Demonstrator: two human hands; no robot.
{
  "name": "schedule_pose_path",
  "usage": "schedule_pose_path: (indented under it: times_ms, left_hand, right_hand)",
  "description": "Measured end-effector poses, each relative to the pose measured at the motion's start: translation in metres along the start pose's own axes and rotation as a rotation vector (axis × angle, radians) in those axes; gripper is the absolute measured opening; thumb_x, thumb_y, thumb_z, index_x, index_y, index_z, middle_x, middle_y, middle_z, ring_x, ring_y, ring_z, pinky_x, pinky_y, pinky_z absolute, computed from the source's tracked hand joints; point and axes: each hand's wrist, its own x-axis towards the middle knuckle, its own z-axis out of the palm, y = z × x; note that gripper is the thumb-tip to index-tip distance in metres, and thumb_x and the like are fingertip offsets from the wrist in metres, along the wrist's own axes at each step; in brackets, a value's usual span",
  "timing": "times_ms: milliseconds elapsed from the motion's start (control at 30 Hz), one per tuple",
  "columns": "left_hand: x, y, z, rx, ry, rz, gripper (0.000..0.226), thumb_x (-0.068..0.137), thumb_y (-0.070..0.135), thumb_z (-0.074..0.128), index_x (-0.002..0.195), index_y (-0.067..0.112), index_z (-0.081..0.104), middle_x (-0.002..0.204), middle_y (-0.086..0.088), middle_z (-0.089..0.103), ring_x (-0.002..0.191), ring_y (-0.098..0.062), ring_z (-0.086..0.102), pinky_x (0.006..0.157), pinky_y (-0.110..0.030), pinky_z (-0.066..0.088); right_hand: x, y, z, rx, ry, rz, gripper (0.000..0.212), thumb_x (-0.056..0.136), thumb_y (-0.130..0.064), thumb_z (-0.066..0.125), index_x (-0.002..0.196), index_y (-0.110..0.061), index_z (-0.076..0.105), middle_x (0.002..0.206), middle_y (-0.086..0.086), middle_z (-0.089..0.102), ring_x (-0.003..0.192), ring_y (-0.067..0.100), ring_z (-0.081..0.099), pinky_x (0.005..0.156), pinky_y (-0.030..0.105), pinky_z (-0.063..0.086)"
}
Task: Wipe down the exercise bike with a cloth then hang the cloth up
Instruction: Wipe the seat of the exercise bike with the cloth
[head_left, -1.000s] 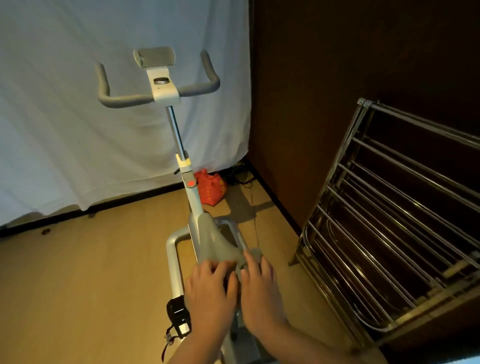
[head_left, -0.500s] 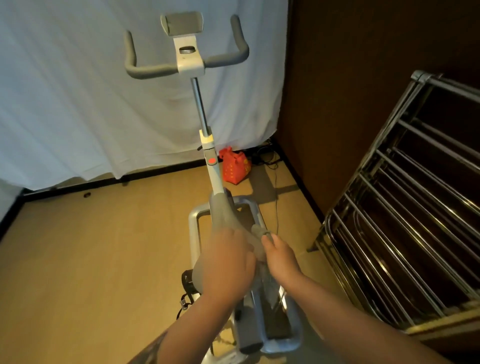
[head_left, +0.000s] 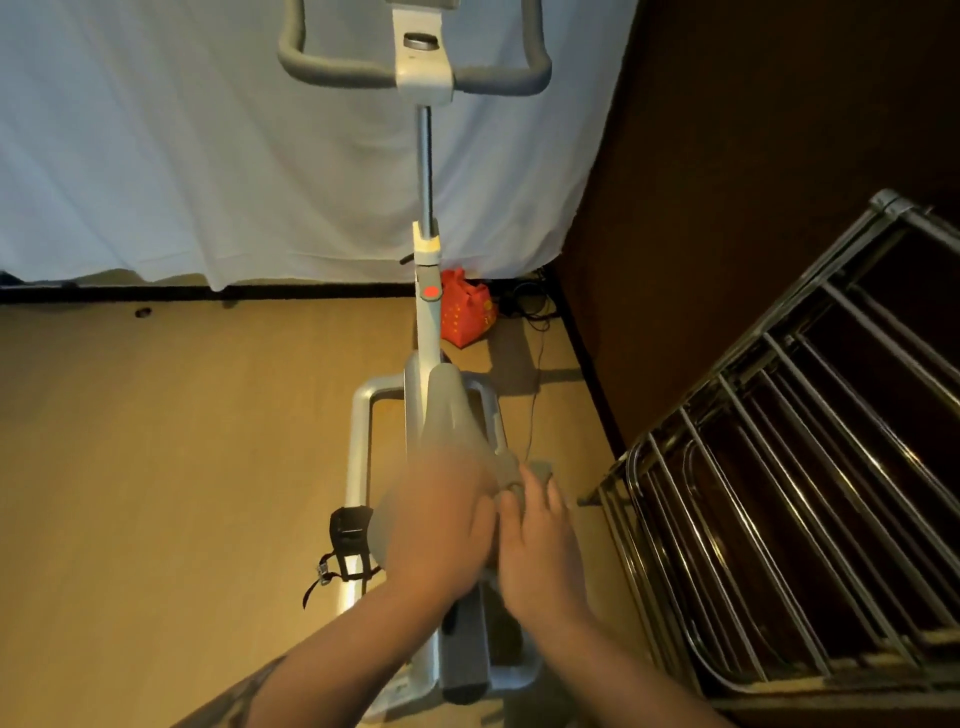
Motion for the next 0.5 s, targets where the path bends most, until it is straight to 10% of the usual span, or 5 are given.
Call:
schedule_pose_path:
  times_ms: [167, 367, 500]
  left_hand:
    - [-0.003, -0.001, 0.001, -0.025, 0.15, -0.071, 0.013, 0.081, 0.027, 0.045, 0.081, 0.027, 0.058, 0.092, 0.015, 0.053, 0.092, 0.003, 0.034, 0.083, -0.011, 0.022]
    - [0.002, 0.005, 0.006, 0.081, 0.221, -0.194, 0.009, 0.075, 0.026, 0.044, 0.077, 0.026, 0.053, 0.08, 0.016, 0.046, 0.082, -0.008, 0.043, 0.072, -0.021, 0.02]
    - [0.0, 0.009, 0.007, 0.176, 0.184, -0.212, 0.009, 0.073, 0.026, 0.046, 0.078, 0.025, 0.054, 0.079, 0.012, 0.052, 0.081, -0.014, 0.048, 0.071, -0.024, 0.02]
  right_hand:
    - [0.058, -0.012, -0.014, -0.139, -0.137, -0.013, 0.035, 0.103, -0.036, 0.025, 0.109, -0.022, 0.056, 0.091, 0.002, 0.06, 0.082, 0.02, 0.057, 0.082, 0.047, 0.052]
    - [0.008, 0.002, -0.02, -0.361, -0.201, -0.348, 0.06, 0.096, -0.053, 0.006, 0.153, -0.036, 0.011, 0.152, -0.001, 0.025, 0.139, 0.019, 0.028, 0.11, 0.038, 0.035]
    - [0.081, -0.011, -0.023, -0.108, -0.432, -0.1, 0.048, 0.103, -0.043, 0.023, 0.148, -0.029, 0.031, 0.144, 0.006, 0.044, 0.124, 0.026, 0.048, 0.101, 0.042, 0.042]
